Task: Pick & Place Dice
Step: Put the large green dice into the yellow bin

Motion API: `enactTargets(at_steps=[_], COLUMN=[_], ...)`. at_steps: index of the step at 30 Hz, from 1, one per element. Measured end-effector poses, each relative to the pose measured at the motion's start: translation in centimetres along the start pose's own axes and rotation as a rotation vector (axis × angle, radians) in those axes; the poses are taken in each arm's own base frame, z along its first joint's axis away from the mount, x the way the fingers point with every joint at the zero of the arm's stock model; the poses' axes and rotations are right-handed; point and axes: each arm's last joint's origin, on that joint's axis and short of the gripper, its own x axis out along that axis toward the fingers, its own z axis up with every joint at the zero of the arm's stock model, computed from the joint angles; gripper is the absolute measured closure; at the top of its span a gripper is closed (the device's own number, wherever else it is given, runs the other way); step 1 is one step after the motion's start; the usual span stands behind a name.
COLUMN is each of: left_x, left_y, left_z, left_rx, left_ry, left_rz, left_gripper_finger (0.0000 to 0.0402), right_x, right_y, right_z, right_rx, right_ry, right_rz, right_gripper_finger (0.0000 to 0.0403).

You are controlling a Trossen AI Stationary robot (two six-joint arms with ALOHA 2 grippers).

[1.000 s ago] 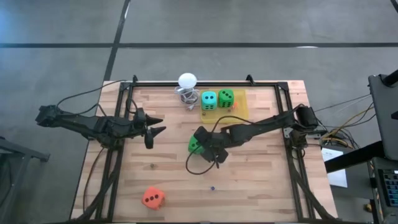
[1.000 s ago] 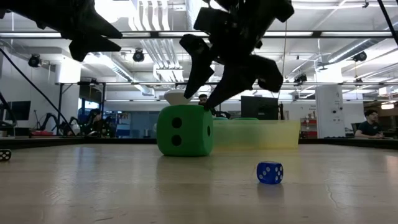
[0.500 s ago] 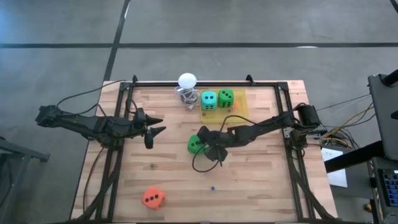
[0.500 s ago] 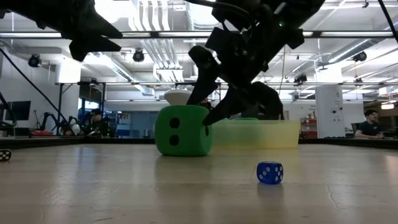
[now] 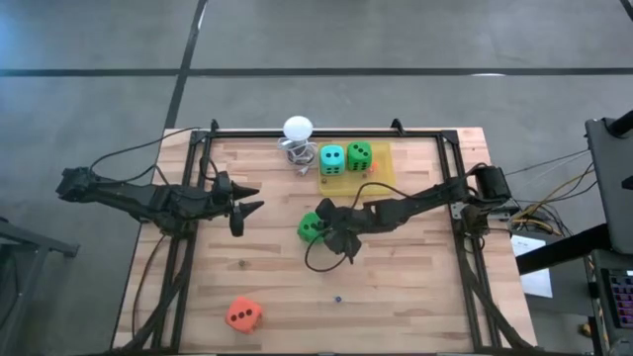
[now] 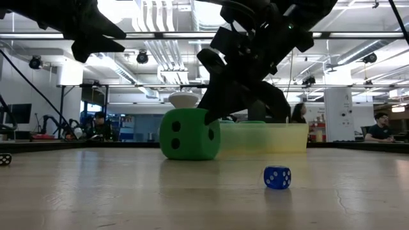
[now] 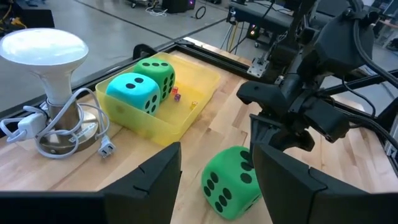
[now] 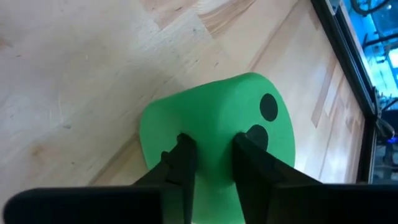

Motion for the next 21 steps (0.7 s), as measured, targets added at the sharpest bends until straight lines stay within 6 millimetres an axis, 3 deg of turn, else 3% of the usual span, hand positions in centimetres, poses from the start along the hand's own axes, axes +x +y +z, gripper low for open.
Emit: enactTargets(at_steps=[5, 21], left_x=[0.00, 0.00], left_y=[0.00, 0.00], left_z=[0.00, 0.00], left_rx=[-0.001, -0.002], left_ry=[0.000, 0.000], left_rz=[0.000, 0.000], left_gripper_finger=[0.0199, 0.0199], right_x=[-0.03, -0.32], right_y=[-0.14, -0.98], right_z=[0.15, 0.92], right_rx=[0.054, 0.190], right_ry=[-0.003, -0.017], right_rz=[-0.004, -0.015], right_gripper_finger=[0.0363, 0.0374])
